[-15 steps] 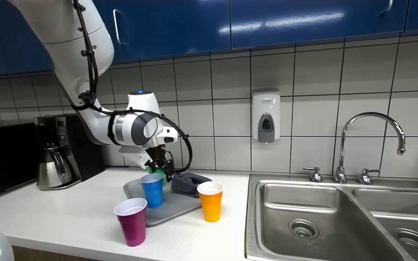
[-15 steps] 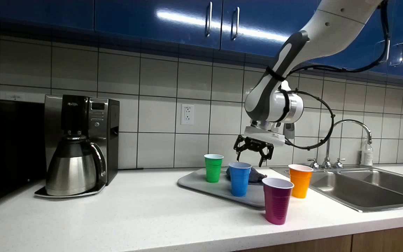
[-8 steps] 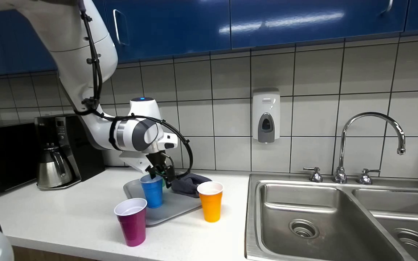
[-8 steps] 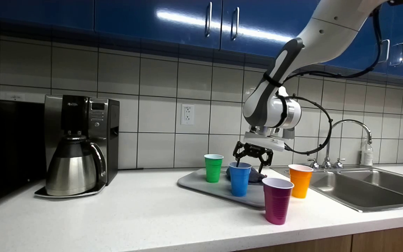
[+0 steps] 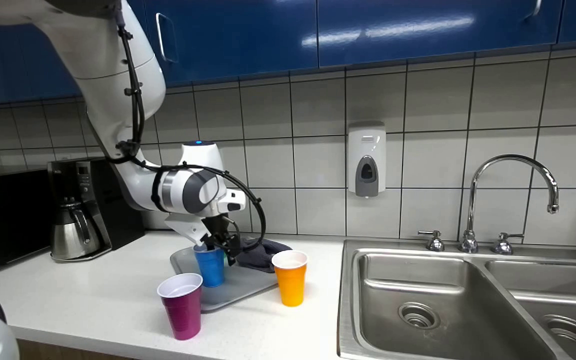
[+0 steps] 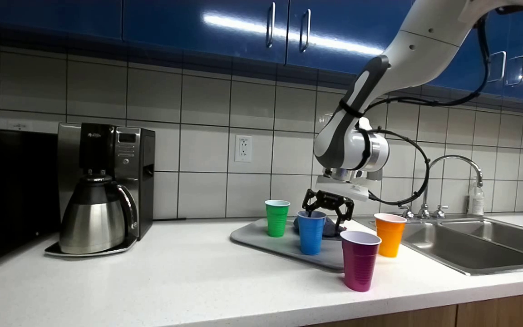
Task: Shift all the cups to the counter
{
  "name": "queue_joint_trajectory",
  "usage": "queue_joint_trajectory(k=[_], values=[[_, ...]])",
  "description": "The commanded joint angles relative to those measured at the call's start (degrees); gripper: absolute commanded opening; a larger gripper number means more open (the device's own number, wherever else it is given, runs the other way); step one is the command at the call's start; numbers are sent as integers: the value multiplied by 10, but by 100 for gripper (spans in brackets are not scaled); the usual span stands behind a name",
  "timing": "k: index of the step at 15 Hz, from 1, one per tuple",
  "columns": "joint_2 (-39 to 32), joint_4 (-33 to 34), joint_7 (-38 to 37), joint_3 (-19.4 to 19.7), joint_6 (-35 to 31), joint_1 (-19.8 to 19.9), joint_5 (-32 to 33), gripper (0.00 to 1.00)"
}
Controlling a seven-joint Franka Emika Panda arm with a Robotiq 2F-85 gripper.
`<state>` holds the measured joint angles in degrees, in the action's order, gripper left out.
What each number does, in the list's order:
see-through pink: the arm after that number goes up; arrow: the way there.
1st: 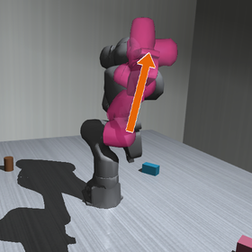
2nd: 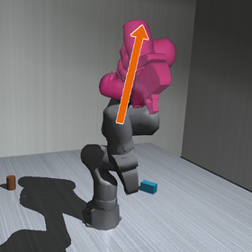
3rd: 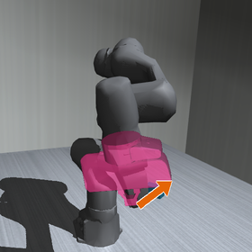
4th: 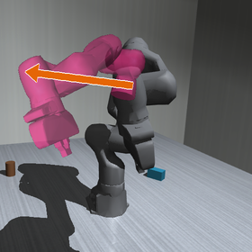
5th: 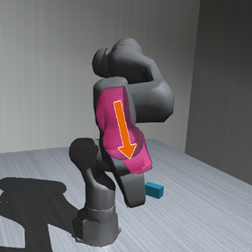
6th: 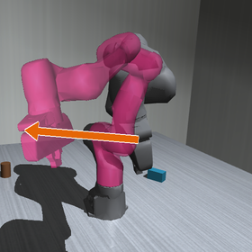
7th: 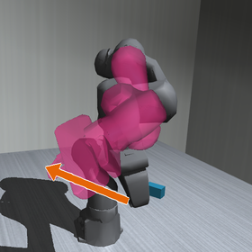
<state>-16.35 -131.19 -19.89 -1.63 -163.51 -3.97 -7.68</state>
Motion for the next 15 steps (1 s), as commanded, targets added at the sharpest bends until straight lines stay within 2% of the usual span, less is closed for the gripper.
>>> queue_joint_trajectory(k=[1, 9, 10, 15], values=[[-2, 13, 19, -3, 16, 5, -17, 65], [-1, 12, 19, -2, 15, 5, -16, 5], [-1, 12, 20, -2, 15, 5, -16, 0], [5, 10, 21, -3, 14, 7, -18, 0]])
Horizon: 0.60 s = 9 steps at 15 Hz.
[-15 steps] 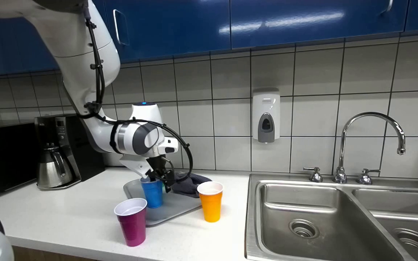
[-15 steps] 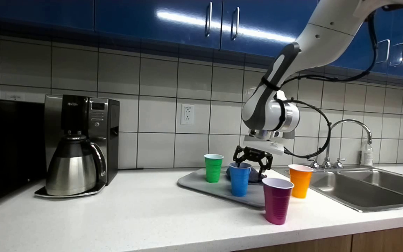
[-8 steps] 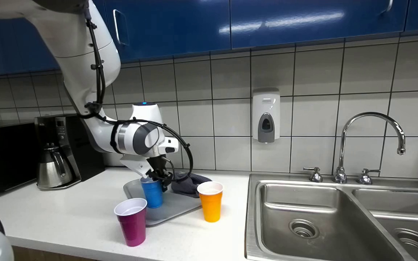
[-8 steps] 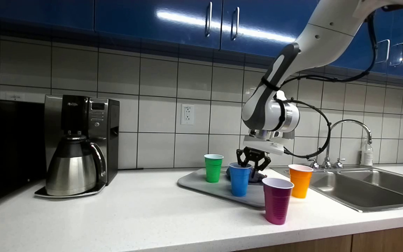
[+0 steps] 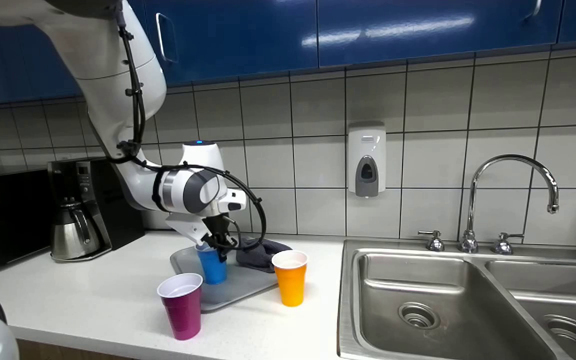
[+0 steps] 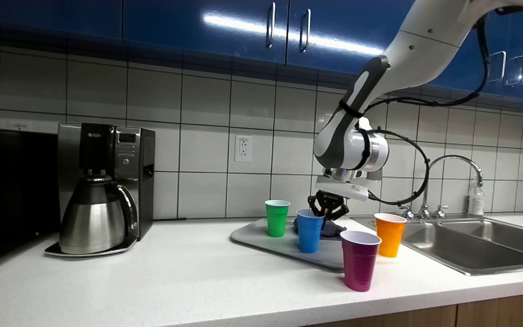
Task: Shift all the cups to the counter
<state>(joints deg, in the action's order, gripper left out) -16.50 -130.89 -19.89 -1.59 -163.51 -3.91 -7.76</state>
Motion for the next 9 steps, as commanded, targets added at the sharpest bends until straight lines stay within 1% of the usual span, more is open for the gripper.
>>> queue_joint_trajectory(k=[1, 9], values=[[8, 6, 22, -3, 13, 7, -19, 0], [37, -4, 31, -6, 7, 16, -41, 0]])
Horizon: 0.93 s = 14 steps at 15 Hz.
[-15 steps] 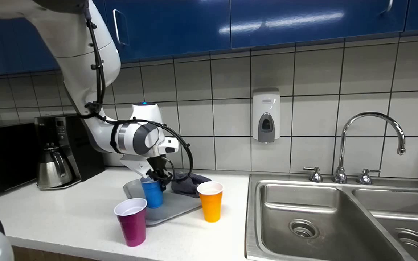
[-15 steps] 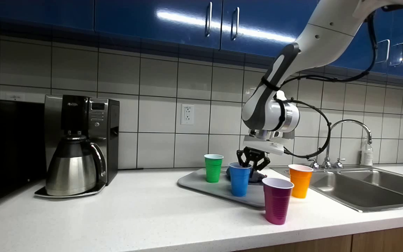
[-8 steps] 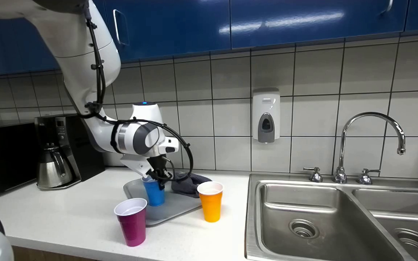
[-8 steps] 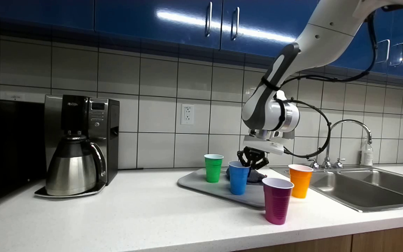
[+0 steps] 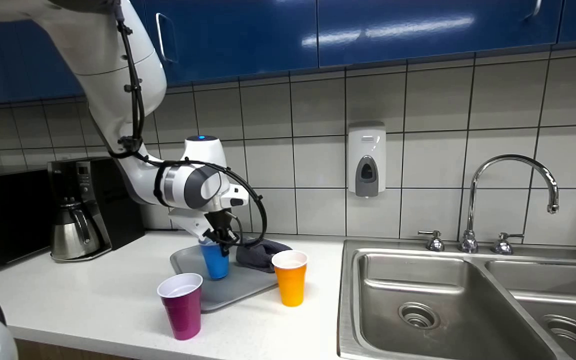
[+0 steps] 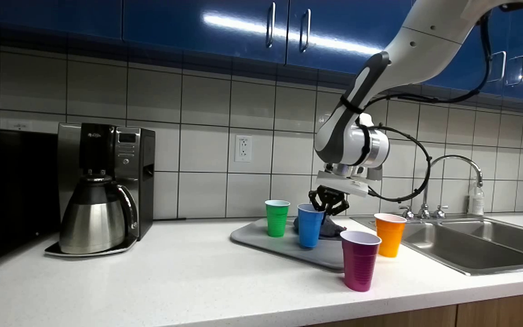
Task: Shift all the cups to the counter
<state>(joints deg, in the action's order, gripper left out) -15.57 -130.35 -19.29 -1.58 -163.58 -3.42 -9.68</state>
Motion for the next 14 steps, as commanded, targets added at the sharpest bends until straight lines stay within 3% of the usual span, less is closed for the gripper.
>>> queue_joint_trajectory(k=[1, 14], values=[[33, -12, 27, -6, 7, 12, -24, 0], [114, -68, 18, 18, 13, 16, -17, 0]])
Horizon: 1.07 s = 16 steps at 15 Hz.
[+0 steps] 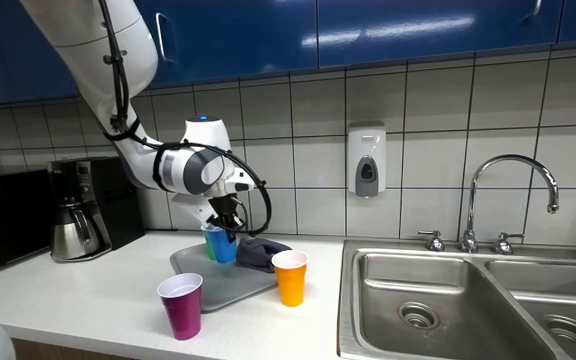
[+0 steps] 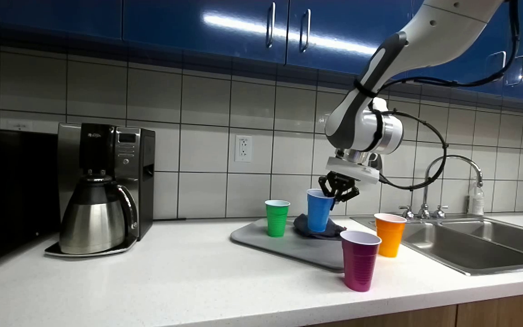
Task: Shift all the cups to the counter
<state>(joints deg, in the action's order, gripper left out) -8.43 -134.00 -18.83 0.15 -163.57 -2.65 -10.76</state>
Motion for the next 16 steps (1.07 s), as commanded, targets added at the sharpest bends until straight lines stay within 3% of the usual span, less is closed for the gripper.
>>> queue_joint_trajectory(k=[1, 16], values=[[50, -38, 16, 1, 16, 10, -10, 0], [131, -137, 13, 24, 16, 34, -6, 0]])
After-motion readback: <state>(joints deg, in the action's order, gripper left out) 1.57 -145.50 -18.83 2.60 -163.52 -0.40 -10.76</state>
